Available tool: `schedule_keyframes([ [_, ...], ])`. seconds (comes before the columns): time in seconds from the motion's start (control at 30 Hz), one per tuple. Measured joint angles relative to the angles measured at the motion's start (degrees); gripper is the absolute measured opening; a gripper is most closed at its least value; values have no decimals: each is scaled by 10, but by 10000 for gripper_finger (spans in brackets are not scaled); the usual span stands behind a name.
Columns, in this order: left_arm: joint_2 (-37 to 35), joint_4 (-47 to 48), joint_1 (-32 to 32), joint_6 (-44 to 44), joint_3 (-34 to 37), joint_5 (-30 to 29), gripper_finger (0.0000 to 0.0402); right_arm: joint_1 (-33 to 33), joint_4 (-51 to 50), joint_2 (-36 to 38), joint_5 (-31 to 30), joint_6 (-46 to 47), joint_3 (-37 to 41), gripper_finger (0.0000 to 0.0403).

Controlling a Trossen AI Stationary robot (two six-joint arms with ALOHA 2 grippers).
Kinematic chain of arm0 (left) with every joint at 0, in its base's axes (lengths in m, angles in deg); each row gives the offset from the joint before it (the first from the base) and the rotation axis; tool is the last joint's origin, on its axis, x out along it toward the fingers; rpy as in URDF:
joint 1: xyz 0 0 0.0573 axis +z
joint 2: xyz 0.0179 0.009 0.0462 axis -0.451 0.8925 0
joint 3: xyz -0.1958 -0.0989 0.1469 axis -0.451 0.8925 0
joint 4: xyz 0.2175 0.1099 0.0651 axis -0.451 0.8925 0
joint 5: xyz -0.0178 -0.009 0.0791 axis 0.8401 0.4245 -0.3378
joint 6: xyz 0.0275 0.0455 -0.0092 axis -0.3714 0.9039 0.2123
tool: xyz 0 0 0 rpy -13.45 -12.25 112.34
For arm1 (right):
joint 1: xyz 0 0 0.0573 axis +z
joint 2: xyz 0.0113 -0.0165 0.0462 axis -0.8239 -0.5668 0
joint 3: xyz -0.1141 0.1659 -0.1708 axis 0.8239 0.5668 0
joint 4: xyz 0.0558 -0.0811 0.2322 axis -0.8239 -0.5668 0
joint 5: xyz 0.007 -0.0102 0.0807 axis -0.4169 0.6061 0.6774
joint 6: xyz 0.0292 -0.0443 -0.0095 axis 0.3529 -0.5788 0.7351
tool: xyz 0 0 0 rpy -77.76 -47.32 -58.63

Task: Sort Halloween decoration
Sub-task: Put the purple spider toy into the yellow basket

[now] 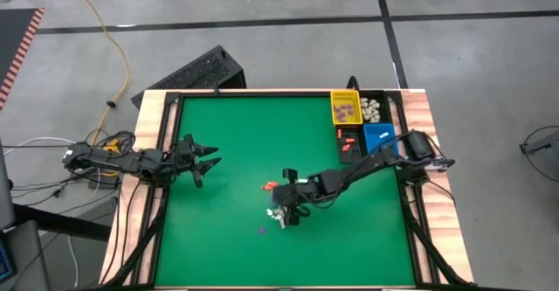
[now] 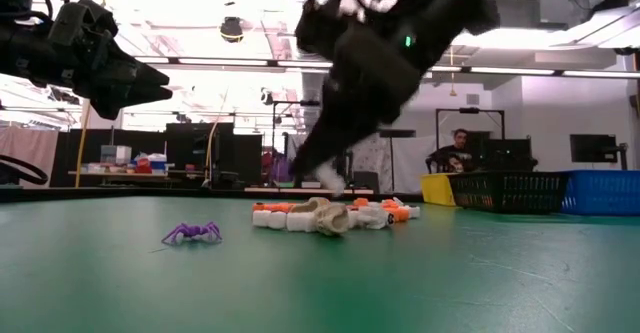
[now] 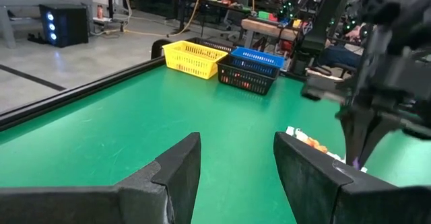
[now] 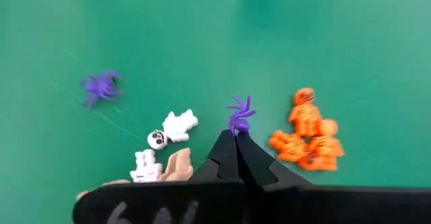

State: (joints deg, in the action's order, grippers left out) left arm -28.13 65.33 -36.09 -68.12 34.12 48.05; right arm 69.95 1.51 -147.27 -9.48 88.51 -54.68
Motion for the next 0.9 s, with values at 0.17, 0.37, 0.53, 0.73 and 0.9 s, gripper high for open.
schedule_keyframes([
  [0.17,0,0,0,0,0,0,178,-8,-49,37,-10,0,0,7],
  [0.37,0,0,0,0,0,0,178,-14,-168,83,-95,25,0,7],
  [0.53,0,0,0,0,0,0,178,-25,-175,114,-95,49,0,7],
  [0.73,0,0,0,0,0,0,178,-38,-293,119,-112,201,13,7],
  [0.9,0,0,0,0,0,0,178,-40,-292,119,-122,280,74,7],
])
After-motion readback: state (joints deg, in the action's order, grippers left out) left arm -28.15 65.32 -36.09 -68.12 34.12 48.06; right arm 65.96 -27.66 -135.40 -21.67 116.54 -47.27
